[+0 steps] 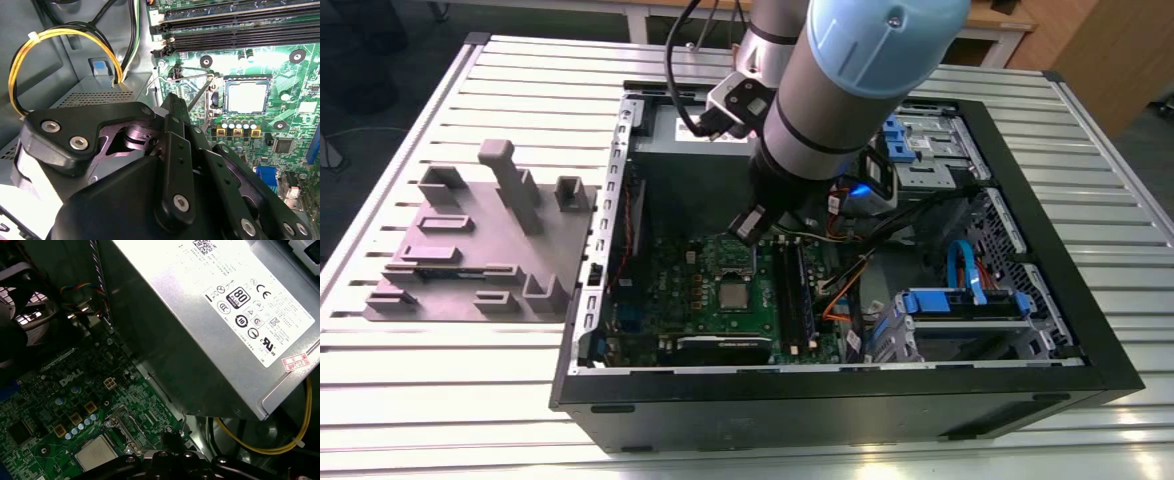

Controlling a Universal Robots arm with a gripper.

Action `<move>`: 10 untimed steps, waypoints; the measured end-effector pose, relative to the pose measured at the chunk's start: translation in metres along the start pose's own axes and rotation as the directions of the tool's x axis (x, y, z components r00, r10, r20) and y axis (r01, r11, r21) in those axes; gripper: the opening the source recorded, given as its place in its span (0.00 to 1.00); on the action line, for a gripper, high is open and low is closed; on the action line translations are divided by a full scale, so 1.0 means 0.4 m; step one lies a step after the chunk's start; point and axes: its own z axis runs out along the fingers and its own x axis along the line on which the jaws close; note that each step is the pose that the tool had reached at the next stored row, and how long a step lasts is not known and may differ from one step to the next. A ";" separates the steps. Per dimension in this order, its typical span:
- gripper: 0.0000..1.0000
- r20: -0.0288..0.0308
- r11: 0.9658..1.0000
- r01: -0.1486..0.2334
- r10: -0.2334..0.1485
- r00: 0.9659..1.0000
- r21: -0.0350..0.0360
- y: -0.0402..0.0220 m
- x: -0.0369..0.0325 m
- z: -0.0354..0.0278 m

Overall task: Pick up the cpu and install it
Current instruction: 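Close the cpu cover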

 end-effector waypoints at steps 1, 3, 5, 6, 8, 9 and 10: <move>0.10 0.000 1.000 0.000 0.000 1.000 0.000 0.000 0.001 0.000; 0.10 0.000 1.000 0.000 0.000 1.000 0.000 -0.001 0.001 0.000; 0.10 0.000 1.000 0.000 0.000 1.000 0.000 -0.002 0.002 -0.001; 0.10 0.000 1.000 0.000 0.000 1.000 0.000 -0.002 0.003 -0.001; 0.10 0.000 1.000 0.000 0.000 1.000 0.000 -0.003 0.004 -0.001; 0.10 0.000 1.000 0.000 0.000 1.000 0.000 -0.003 0.004 -0.001; 0.10 0.000 1.000 0.000 0.000 1.000 0.000 -0.003 0.004 -0.001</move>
